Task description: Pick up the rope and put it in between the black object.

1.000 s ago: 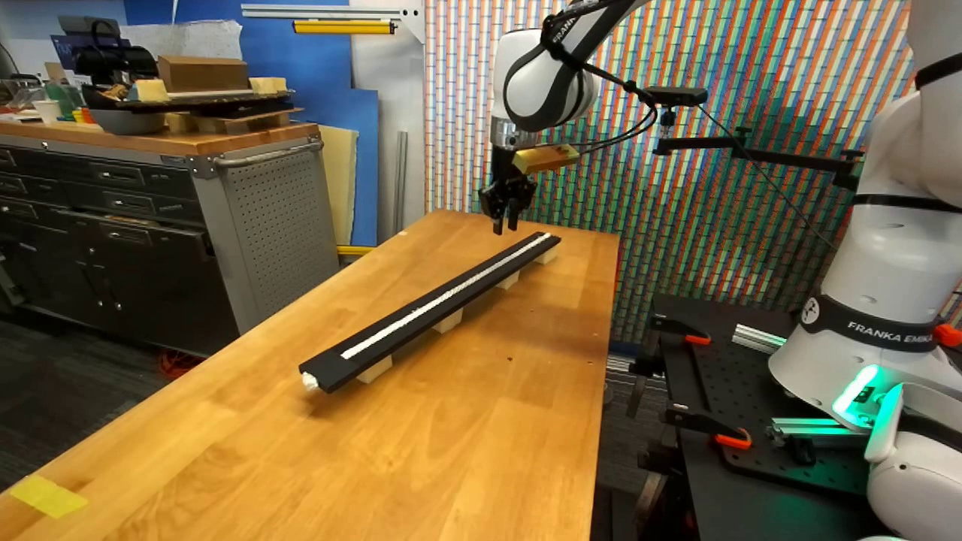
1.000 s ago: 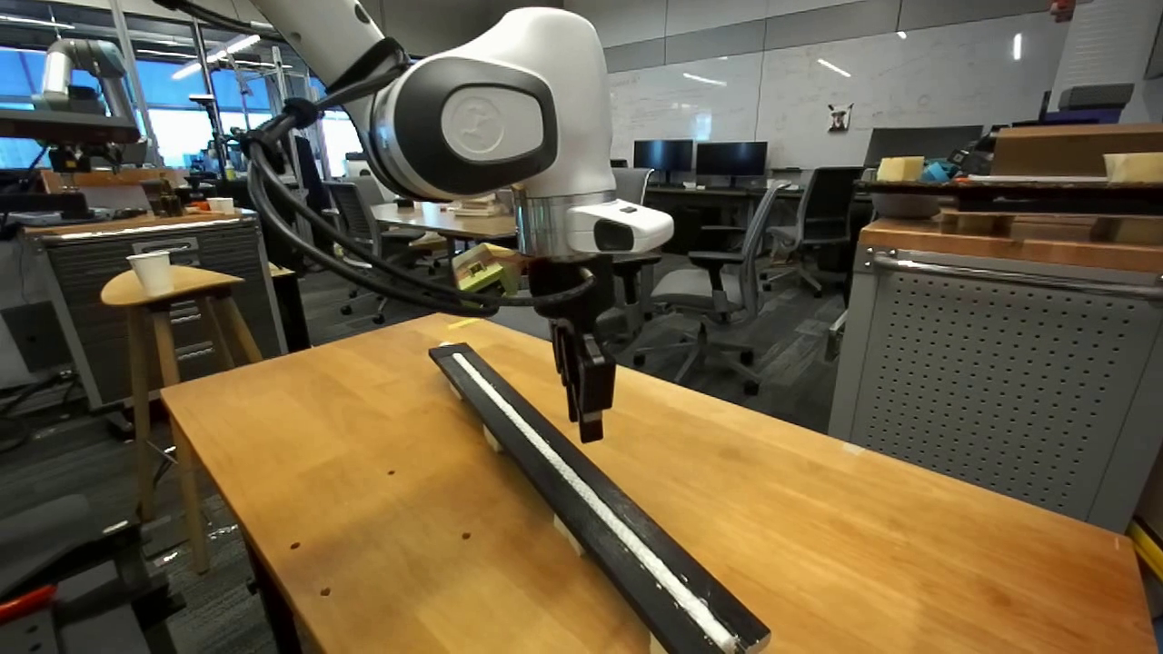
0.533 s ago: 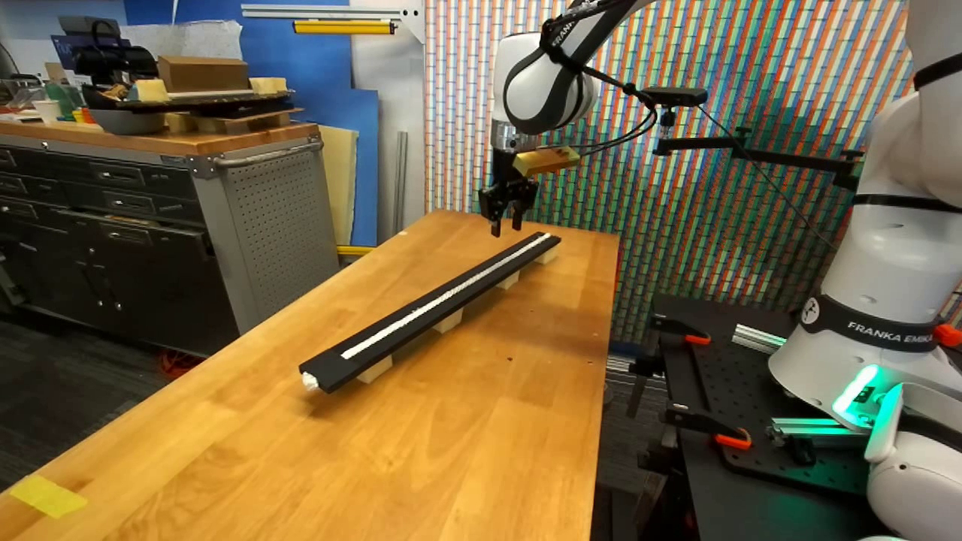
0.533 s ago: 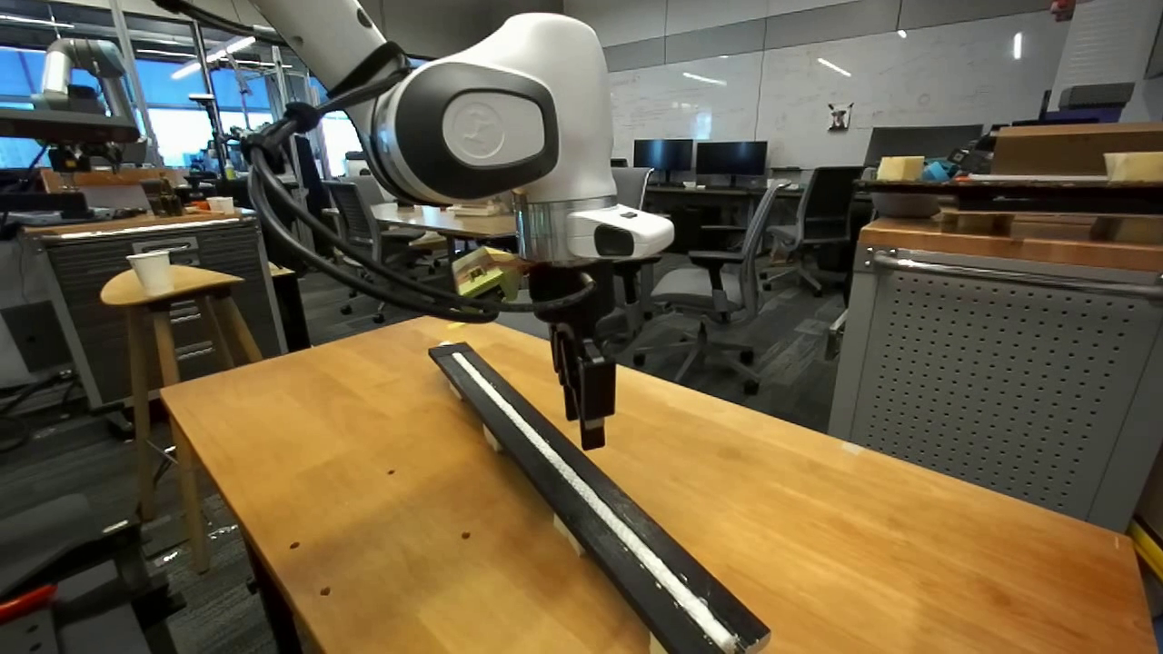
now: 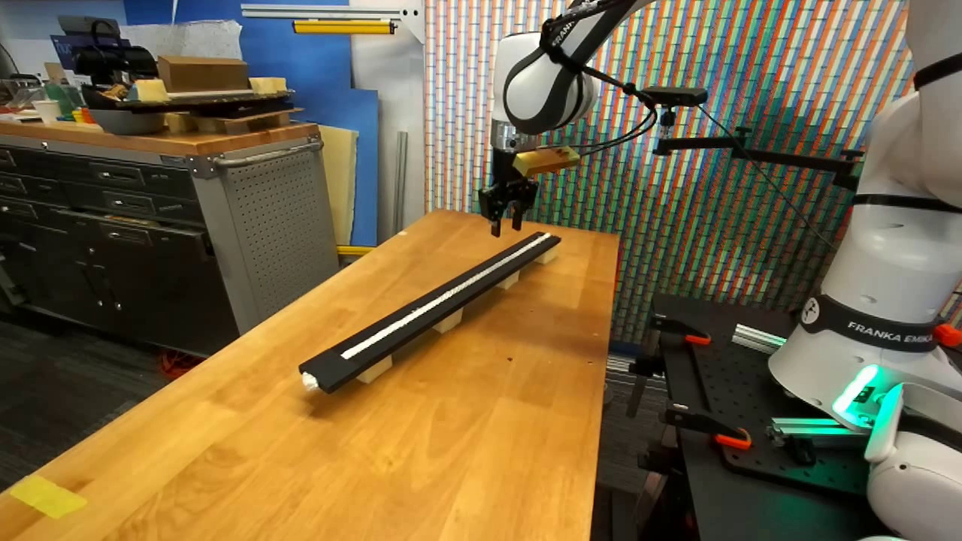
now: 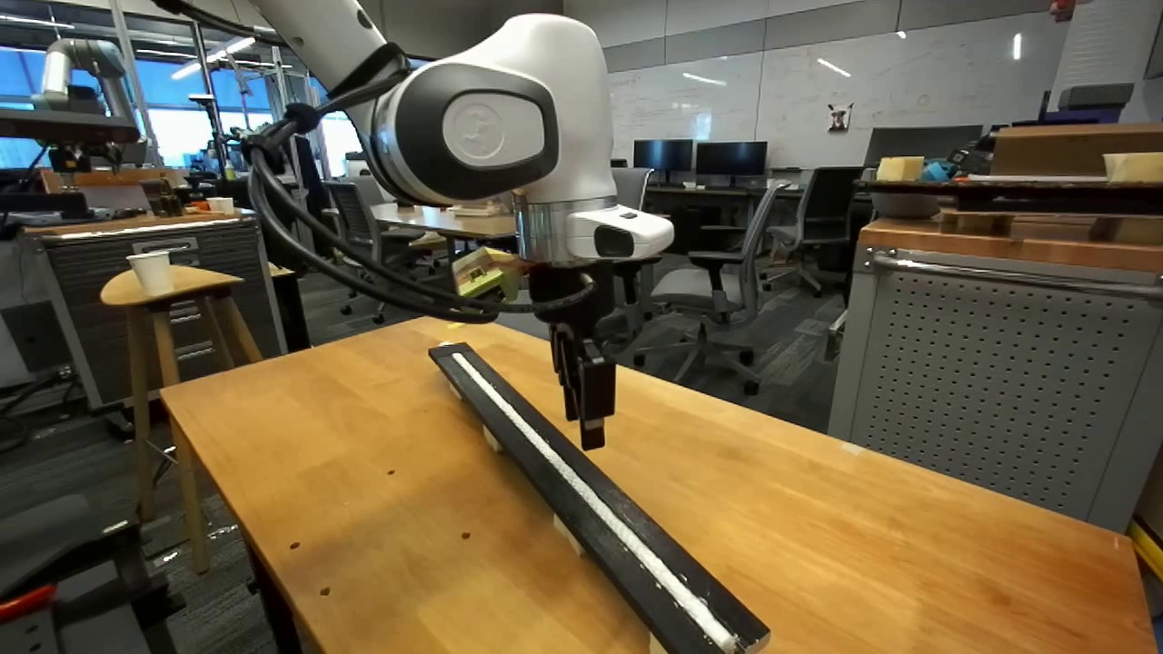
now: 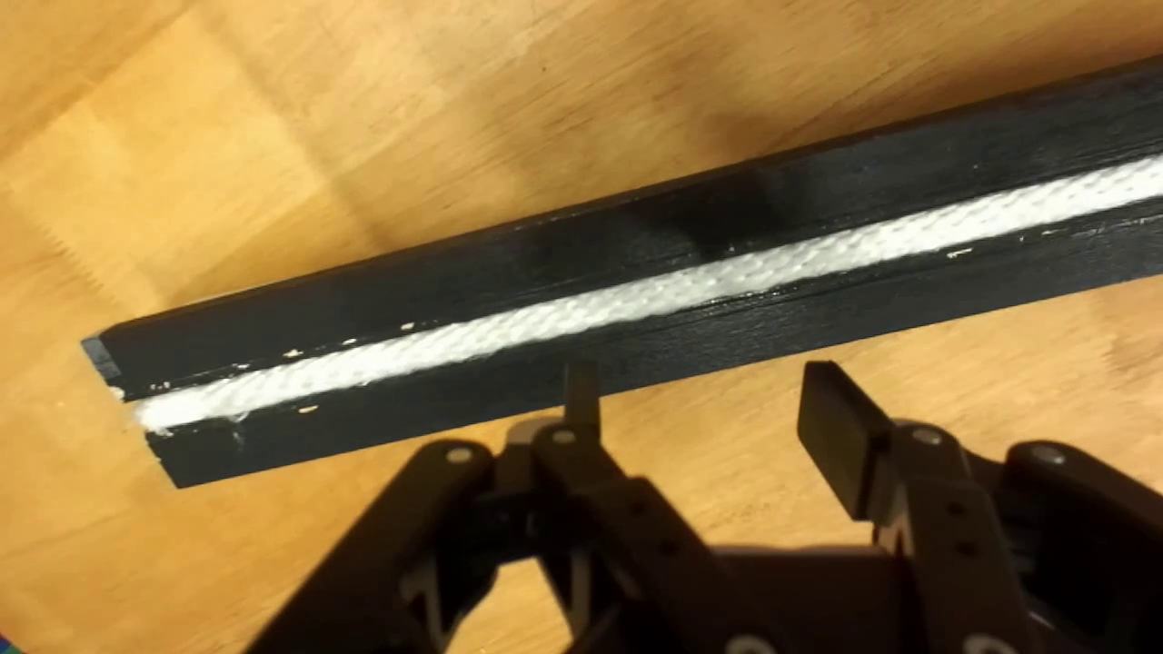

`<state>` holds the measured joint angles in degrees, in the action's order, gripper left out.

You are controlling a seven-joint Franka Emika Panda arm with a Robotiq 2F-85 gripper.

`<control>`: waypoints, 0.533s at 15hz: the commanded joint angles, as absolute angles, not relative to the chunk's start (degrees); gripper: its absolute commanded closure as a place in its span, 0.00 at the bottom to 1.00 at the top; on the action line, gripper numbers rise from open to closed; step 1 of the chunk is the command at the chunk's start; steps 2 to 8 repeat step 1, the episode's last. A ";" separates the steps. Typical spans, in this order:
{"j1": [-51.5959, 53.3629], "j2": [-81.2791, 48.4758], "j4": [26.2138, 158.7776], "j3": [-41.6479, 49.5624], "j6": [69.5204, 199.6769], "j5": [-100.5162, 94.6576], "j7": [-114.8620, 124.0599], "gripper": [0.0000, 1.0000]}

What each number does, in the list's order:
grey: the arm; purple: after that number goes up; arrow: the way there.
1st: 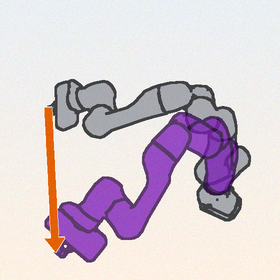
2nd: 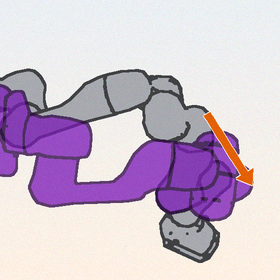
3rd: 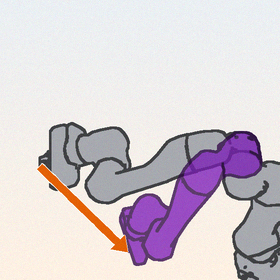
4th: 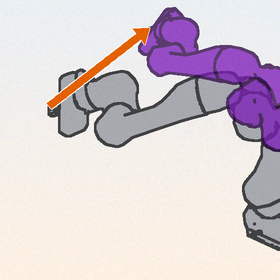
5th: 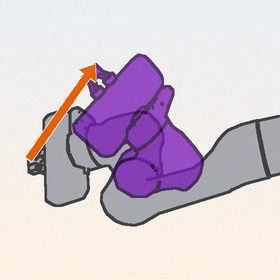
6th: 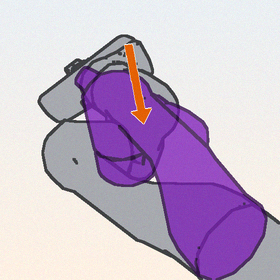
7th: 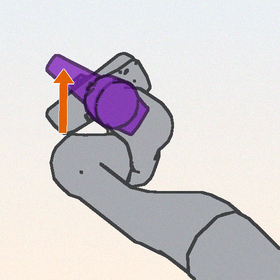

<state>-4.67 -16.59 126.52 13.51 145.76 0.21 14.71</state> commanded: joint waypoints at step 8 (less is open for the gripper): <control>-5.42 -16.53 126.43 12.79 145.62 -0.18 14.96 0.39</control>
